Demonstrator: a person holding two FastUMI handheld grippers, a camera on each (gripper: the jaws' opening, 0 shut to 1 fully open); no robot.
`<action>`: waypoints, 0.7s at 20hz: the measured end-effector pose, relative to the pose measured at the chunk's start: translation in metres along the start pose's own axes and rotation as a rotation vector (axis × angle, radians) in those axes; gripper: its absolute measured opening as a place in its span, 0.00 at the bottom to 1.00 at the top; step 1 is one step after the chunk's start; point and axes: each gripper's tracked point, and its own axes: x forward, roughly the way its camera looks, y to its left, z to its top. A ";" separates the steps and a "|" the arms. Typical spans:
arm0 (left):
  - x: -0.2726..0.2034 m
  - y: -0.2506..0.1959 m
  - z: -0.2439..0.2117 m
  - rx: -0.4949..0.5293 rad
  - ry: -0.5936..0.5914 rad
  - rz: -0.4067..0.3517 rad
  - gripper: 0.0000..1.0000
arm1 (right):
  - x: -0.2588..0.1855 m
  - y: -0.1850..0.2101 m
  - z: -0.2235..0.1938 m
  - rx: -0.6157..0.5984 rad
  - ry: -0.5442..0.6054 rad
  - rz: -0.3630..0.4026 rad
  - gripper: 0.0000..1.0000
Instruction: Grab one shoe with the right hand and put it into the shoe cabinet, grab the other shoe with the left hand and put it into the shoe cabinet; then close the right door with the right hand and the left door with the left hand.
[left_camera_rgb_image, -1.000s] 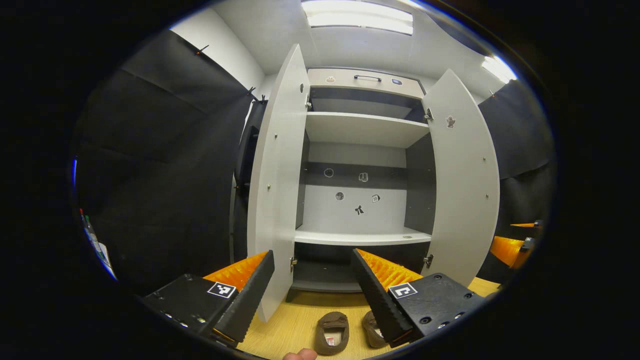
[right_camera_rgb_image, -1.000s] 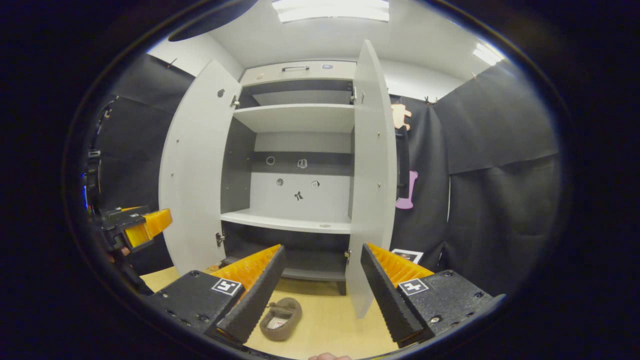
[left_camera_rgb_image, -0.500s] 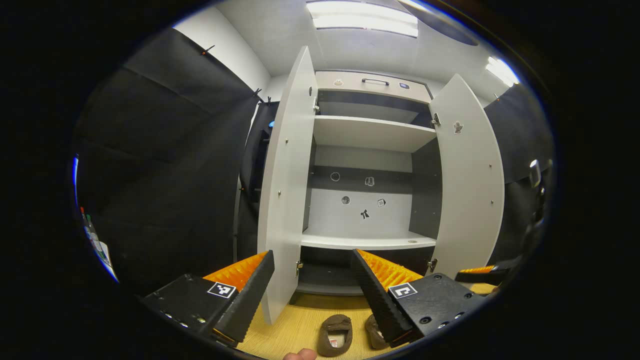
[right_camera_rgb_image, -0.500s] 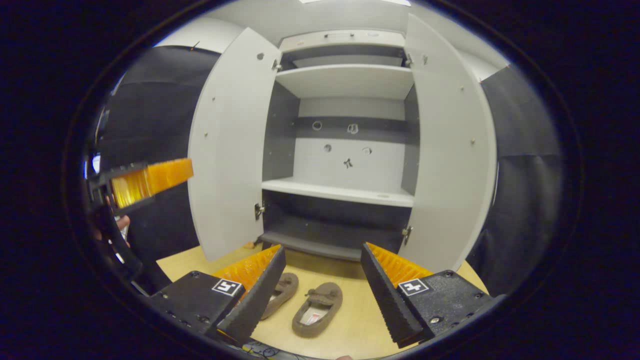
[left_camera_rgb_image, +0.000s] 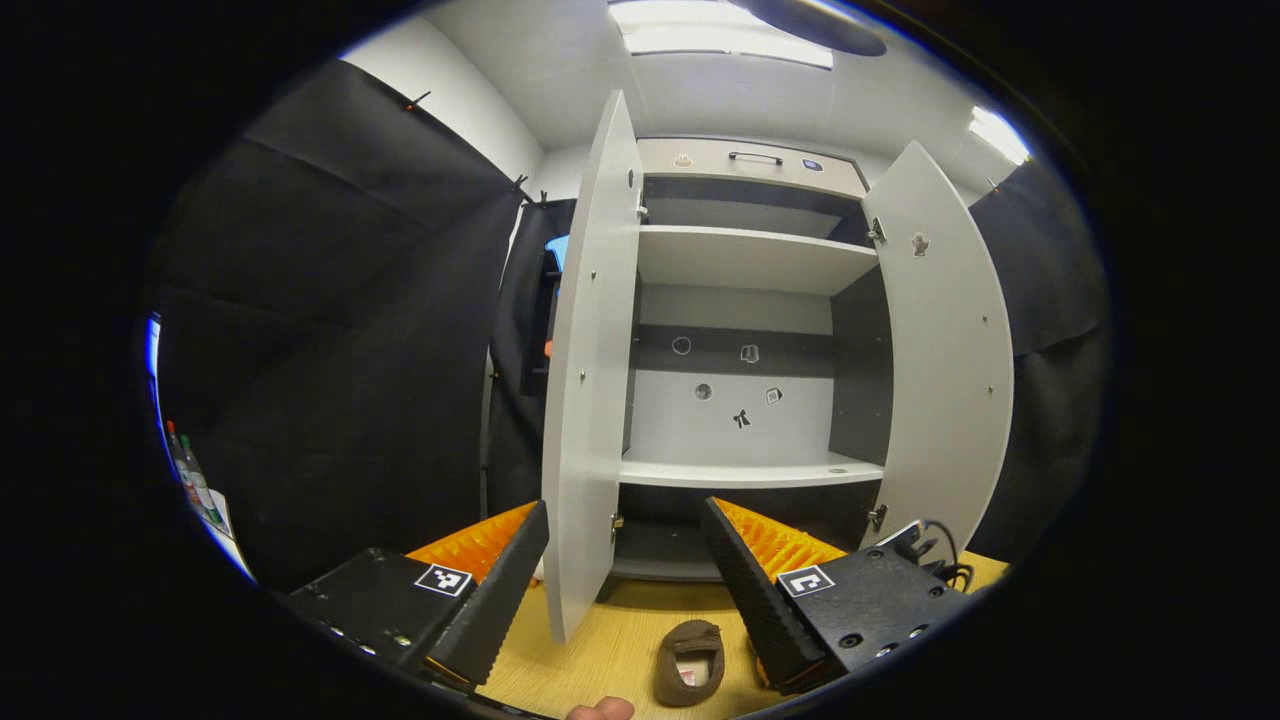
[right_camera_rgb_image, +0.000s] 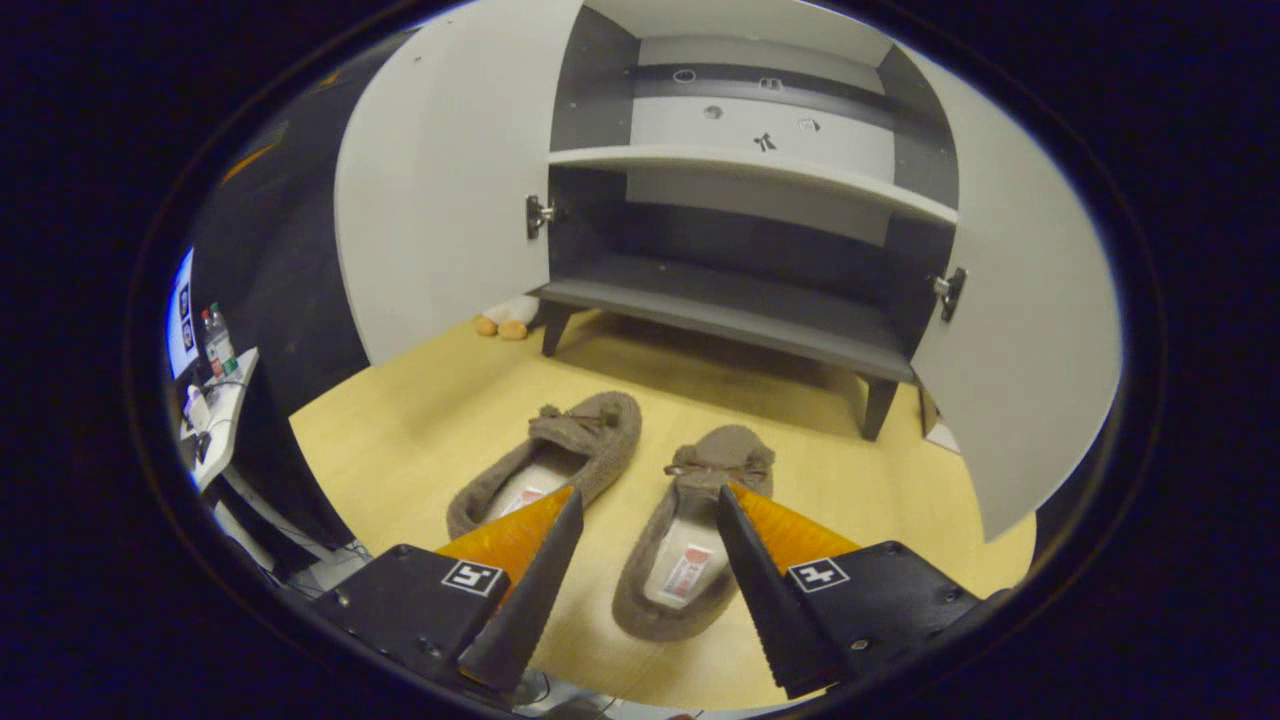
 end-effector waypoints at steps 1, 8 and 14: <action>0.001 0.003 -0.001 0.000 0.004 0.004 0.95 | 0.008 -0.002 -0.008 -0.002 0.025 -0.003 0.84; 0.000 0.014 -0.009 -0.010 0.026 0.028 0.95 | 0.050 -0.001 -0.030 0.012 0.128 -0.029 0.67; -0.004 0.017 -0.017 -0.014 0.046 0.037 0.95 | 0.075 -0.009 -0.031 0.021 0.150 -0.106 0.61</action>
